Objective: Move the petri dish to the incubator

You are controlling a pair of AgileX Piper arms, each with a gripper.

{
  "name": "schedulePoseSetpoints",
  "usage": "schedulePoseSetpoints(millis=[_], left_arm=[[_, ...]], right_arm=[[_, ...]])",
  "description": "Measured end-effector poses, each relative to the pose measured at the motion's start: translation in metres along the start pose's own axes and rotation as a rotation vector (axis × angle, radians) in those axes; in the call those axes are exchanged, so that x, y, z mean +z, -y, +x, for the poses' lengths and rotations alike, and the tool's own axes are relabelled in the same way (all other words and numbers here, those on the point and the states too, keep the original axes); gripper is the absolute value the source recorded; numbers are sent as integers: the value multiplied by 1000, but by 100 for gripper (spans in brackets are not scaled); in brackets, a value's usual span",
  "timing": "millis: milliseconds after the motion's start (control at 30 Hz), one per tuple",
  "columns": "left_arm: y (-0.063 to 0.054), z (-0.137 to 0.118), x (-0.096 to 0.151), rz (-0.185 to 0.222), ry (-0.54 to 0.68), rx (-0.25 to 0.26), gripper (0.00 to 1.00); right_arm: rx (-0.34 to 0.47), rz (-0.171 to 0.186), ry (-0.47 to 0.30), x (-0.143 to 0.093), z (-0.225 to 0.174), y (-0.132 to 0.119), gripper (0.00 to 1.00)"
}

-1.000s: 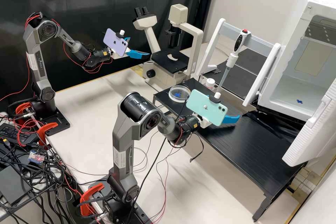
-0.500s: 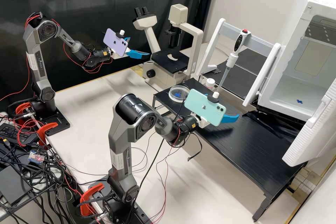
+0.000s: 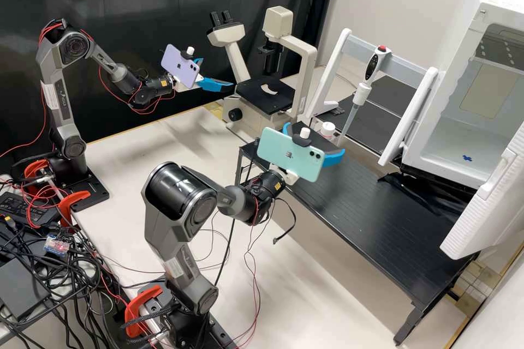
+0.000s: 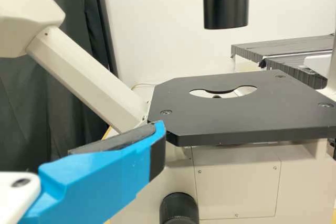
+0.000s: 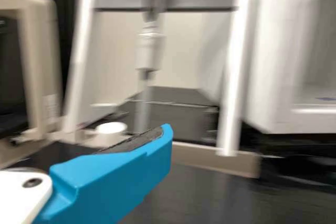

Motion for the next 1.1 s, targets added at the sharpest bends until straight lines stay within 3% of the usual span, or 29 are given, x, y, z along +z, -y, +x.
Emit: schedulePoseSetpoints(millis=[67,267,733,767,1100], left_arm=[[0,0,0,0,0,0,100],[0,0,0,0,0,0,100],[0,0,0,0,0,0,100],[0,0,0,0,0,0,100],[0,0,0,0,0,0,100]], right_arm=[[-47,-28,-25,-5,1,11,100],[-156,-32,-43,-8,5,39,100],[-244,-35,15,9,11,63,100],[-246,-35,17,10,11,64,0],[-242,-32,24,16,13,66,0]])
